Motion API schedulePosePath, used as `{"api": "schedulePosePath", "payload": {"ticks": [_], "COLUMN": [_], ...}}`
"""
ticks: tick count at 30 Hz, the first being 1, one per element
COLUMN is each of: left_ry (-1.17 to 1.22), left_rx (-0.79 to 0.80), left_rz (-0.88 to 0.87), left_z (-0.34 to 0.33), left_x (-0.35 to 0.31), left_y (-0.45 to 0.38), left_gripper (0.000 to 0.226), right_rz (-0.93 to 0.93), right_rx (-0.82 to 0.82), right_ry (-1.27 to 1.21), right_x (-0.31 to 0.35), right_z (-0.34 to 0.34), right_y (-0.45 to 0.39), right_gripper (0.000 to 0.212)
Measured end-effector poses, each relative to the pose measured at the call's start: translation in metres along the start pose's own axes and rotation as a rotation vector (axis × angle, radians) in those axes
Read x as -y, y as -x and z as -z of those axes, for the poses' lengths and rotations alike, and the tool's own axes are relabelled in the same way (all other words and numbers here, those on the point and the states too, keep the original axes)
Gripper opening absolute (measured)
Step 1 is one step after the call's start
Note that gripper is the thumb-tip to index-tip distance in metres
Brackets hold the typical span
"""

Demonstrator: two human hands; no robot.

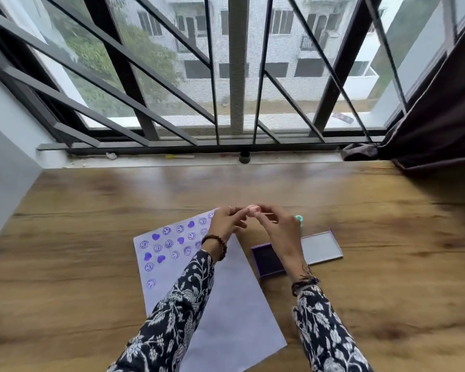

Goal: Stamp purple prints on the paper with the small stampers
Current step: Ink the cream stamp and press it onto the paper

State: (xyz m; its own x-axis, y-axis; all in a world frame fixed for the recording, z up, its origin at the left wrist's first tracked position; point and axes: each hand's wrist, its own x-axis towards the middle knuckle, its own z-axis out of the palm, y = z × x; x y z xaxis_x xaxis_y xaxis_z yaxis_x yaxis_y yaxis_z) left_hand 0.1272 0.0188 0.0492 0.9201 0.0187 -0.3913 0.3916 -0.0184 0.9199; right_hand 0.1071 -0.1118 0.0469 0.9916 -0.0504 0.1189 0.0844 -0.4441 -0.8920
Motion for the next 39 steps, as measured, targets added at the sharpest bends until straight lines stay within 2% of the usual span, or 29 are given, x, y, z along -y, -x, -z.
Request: {"api": "schedulePosePath", "payload": {"ticks": [4, 6, 9, 14, 18, 22, 23, 28, 30, 32, 34, 36, 39], "left_ry": [-0.271, -0.309, -0.307, -0.542, -0.679, -0.600, -0.556, -0.313, -0.221, -0.185, -0.146, -0.110, -0.093], "left_rx": [-0.067, -0.068, -0.088, -0.209, -0.237, -0.307, -0.327, -0.363, -0.334, -0.281, -0.193, -0.135, -0.092], "left_rz": [-0.128, -0.153, -0.140, -0.266, -0.276, -0.313, -0.326, -0.315, -0.286, -0.286, -0.288, -0.280, -0.285], "left_z": [-0.010, -0.014, -0.019, -0.024, -0.025, -0.022, -0.023, -0.034, -0.034, -0.032, -0.030, -0.029, -0.028], "left_x": [0.015, 0.022, 0.029, 0.032, 0.032, 0.032, 0.031, 0.028, 0.029, 0.030, 0.029, 0.028, 0.029], "left_y": [0.008, 0.011, 0.016, 0.021, 0.025, 0.034, 0.037, 0.052, 0.056, 0.061, 0.065, 0.069, 0.075], "left_gripper": [0.021, 0.017, 0.013, 0.017, 0.022, 0.026, 0.025, 0.015, 0.016, 0.020, 0.030, 0.033, 0.029], "right_rz": [-0.019, -0.013, -0.041, -0.013, -0.011, -0.013, -0.025, -0.043, -0.059, -0.172, -0.295, -0.343, -0.380], "right_rx": [-0.058, -0.075, -0.032, 0.015, 0.053, -0.208, -0.229, -0.084, -0.117, -0.154, -0.097, -0.030, -0.017], "right_ry": [0.118, 0.181, 0.221, 0.310, 0.352, 0.404, 0.416, 0.514, 0.398, 0.029, -0.350, -0.543, -0.701], "right_x": [-0.006, -0.009, -0.010, -0.008, -0.007, -0.010, -0.010, -0.009, -0.007, -0.003, 0.001, 0.003, 0.005], "right_z": [0.005, 0.004, 0.003, 0.005, 0.008, 0.022, 0.026, 0.025, 0.026, 0.028, 0.030, 0.030, 0.031], "right_y": [0.010, 0.013, 0.018, 0.016, 0.016, 0.015, 0.014, 0.011, 0.015, 0.021, 0.031, 0.042, 0.053], "right_gripper": [0.009, 0.008, 0.018, 0.023, 0.028, 0.025, 0.025, 0.024, 0.020, 0.018, 0.016, 0.017, 0.016]}}
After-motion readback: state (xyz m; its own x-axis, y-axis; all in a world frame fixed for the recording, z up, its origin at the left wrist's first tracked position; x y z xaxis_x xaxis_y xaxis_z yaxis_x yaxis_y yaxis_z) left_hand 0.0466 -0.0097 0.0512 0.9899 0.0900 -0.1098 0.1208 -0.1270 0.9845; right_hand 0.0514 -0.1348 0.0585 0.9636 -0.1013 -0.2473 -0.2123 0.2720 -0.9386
